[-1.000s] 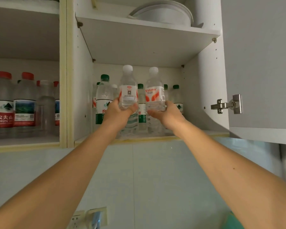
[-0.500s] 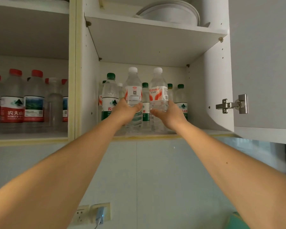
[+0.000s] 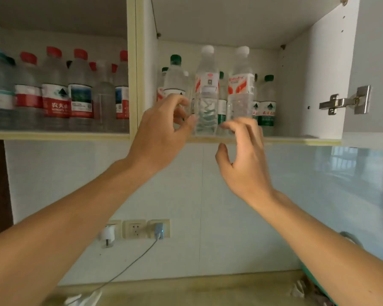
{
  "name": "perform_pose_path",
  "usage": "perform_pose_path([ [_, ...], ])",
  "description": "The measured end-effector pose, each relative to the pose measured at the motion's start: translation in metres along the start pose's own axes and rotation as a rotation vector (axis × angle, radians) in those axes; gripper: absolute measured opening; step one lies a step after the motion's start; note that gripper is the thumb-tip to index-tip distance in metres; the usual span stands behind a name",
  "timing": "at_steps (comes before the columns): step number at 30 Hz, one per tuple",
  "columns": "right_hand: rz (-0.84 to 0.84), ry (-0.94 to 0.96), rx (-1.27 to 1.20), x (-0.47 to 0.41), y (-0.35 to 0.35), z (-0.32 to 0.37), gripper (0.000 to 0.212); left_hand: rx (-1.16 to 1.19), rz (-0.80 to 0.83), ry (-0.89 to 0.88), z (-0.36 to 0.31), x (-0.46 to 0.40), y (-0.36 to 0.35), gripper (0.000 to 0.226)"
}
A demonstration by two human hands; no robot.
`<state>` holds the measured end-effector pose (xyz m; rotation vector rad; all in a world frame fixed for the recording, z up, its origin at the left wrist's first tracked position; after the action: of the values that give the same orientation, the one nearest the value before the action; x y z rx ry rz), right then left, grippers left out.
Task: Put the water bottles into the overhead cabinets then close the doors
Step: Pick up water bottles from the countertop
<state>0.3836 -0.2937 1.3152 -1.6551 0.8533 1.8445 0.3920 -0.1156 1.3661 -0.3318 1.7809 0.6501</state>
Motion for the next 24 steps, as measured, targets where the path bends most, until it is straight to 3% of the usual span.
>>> perform_pose_path([
  [4, 0.172, -0.028, -0.059, 0.068, -0.022, 0.026, 0.032, 0.012, 0.009, 0.043, 0.015, 0.07, 0.02, 0.02],
  [10, 0.472, -0.3, -0.176, 0.183, -0.062, 0.052, 0.029, 0.043, 0.109, 0.358, 0.068, 0.192, 0.034, 0.016],
  [18, 0.818, -0.71, -0.145, 0.354, -0.079, 0.07, 0.023, 0.055, 0.448, 0.799, 0.132, 0.404, 0.037, 0.005],
  [21, 0.999, -0.863, -0.105, 0.41, -0.081, 0.078, 0.026, -0.016, 0.625, 0.923, 0.144, 0.467, 0.03, 0.019],
  [24, 1.142, -0.991, -0.125, 0.458, -0.081, 0.092, 0.031, -0.099, 0.962, 0.933, 0.15, 0.519, 0.019, 0.057],
])
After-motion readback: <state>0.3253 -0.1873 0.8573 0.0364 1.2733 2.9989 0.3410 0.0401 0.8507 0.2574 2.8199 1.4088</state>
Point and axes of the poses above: each hand's wrist, its own x-axis away from the middle knuckle, its own y-axis out of the back of the hand, z = x × y, the point moved 4 cm from there along -x, towards the middle knuckle, and after that the axes turned 1 degree about -x, right-handed, at the moved point
